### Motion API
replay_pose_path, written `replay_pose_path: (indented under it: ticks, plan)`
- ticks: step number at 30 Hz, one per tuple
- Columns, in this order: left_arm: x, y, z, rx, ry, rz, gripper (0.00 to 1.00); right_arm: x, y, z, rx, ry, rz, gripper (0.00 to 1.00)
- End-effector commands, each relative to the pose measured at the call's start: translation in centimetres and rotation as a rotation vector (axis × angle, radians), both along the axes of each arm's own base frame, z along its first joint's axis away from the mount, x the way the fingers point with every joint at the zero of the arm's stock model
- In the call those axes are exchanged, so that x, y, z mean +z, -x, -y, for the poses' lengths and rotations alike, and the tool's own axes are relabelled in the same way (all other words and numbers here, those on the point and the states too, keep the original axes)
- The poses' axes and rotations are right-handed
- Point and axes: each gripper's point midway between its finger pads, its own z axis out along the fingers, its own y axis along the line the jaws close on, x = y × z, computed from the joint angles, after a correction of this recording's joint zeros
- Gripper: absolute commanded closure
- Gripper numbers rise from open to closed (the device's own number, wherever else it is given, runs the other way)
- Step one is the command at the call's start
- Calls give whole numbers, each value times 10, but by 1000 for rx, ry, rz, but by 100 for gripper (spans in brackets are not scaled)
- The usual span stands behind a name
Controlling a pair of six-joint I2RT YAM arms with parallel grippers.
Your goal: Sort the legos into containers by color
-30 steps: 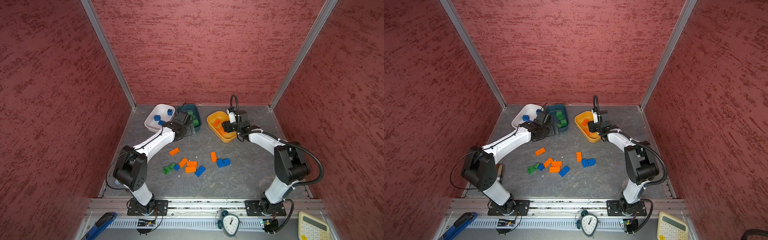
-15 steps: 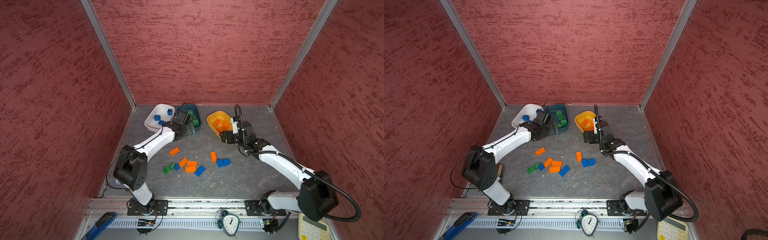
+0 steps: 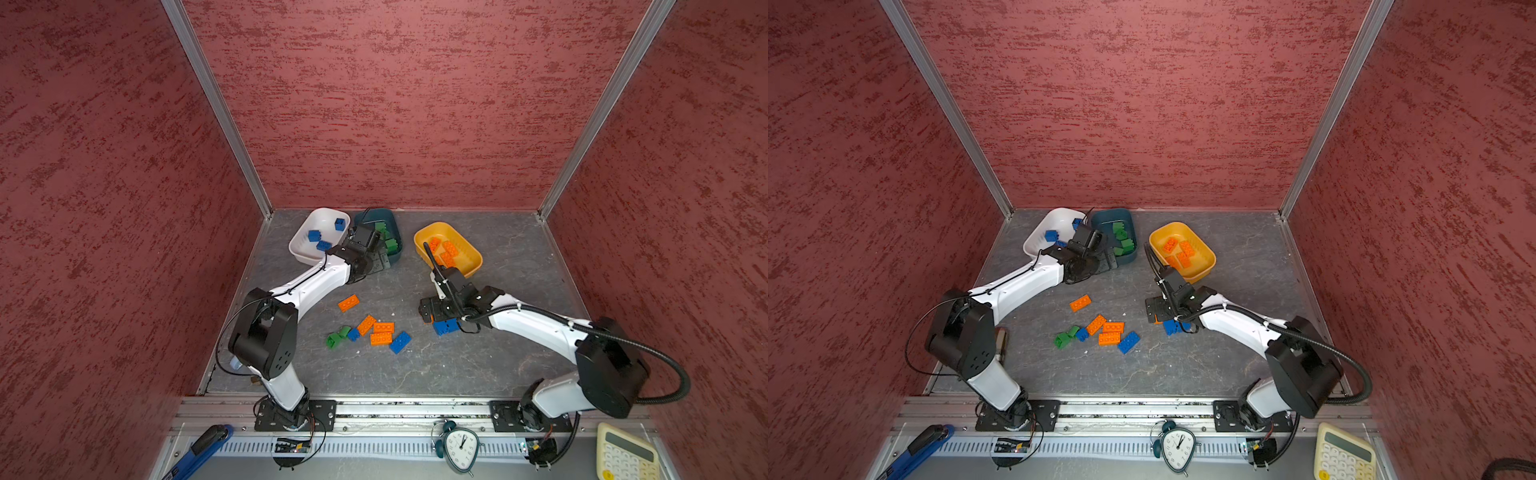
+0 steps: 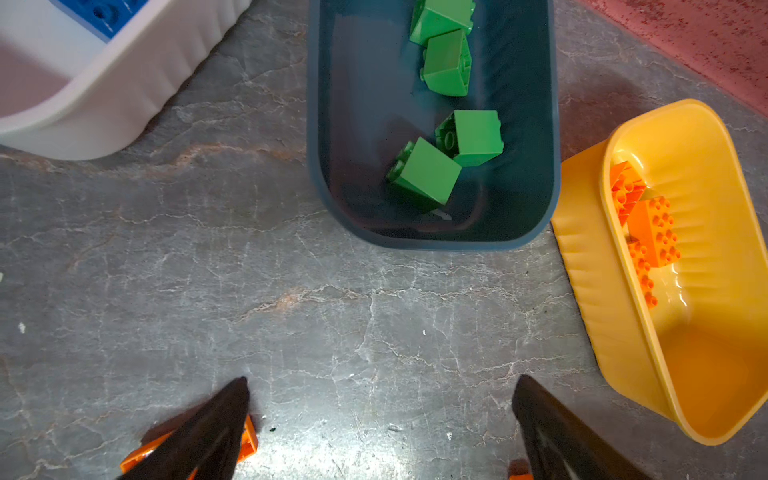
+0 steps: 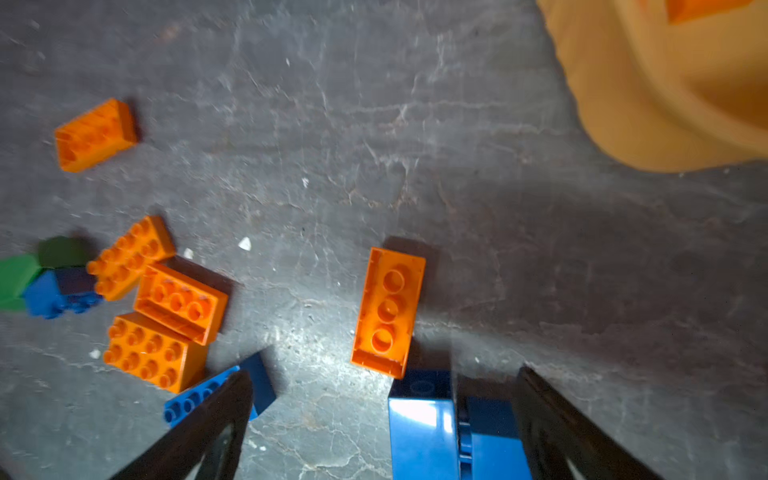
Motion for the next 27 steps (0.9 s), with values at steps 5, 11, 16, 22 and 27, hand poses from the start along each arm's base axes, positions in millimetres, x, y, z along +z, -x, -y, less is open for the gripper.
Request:
replay_pose_path:
  ticks: [5,11,16,22,27]
  plan:
    - [-7,1,-9,35,14,-7,0,-17,-8,4,-81,139,5,11]
    - [-8,2,-13,45,15,-11,1,-32,-14,-15,-1,196,-4,27]
    - [-9,4,-15,53,14,-10,1,-45,-21,-17,8,285,6,38]
    - [-9,6,-22,70,10,-10,1,-52,-18,-23,22,264,-8,54]
    - [-10,9,-26,80,3,-15,1,-32,-24,-30,48,204,73,67]
